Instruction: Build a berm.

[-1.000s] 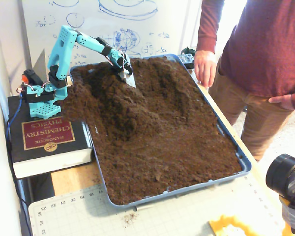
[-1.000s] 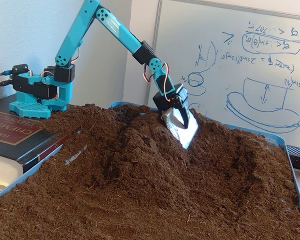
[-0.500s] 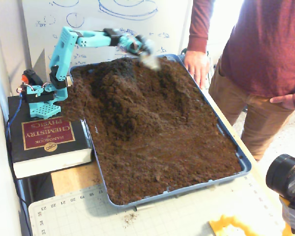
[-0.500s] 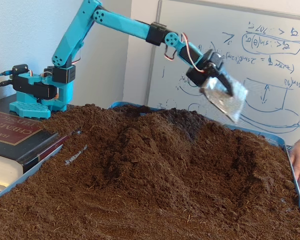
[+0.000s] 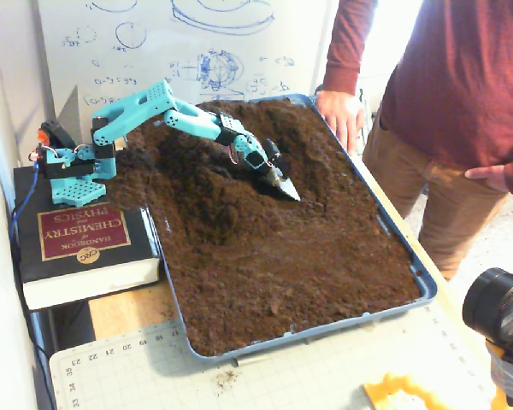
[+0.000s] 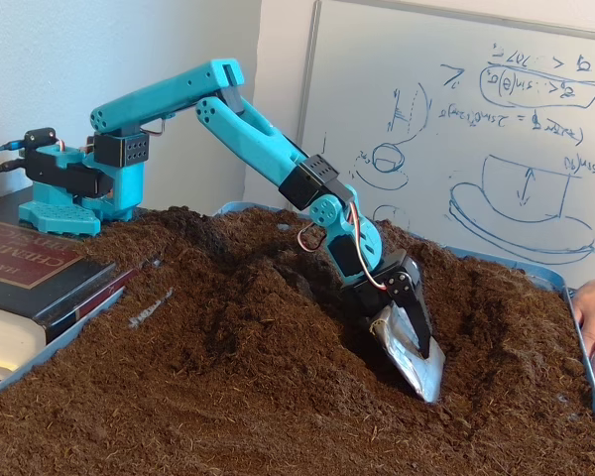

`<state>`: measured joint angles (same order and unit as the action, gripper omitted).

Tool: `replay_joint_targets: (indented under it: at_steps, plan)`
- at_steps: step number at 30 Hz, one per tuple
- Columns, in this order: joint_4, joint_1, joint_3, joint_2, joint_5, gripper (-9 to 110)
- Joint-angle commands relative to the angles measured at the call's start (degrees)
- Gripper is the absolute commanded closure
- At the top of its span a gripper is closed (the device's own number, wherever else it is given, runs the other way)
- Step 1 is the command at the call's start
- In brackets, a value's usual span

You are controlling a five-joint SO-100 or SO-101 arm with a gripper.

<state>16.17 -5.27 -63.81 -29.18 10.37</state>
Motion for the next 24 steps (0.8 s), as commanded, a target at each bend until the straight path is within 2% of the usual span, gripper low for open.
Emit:
replay_joint_targets:
  at_steps: [1,7,13,19,24]
  plan:
    - [2.64,-1.41,-10.46,-5.80,1.05,101]
    - [5.80,1.93,-31.46,-21.27,0.35,101]
    - [5.89,2.90,-44.47,-32.17,0.35,101]
    - [6.42,2.99,-49.92,-39.02,0.35,101]
    - [6.50,3.60,-44.21,-46.05,0.00,101]
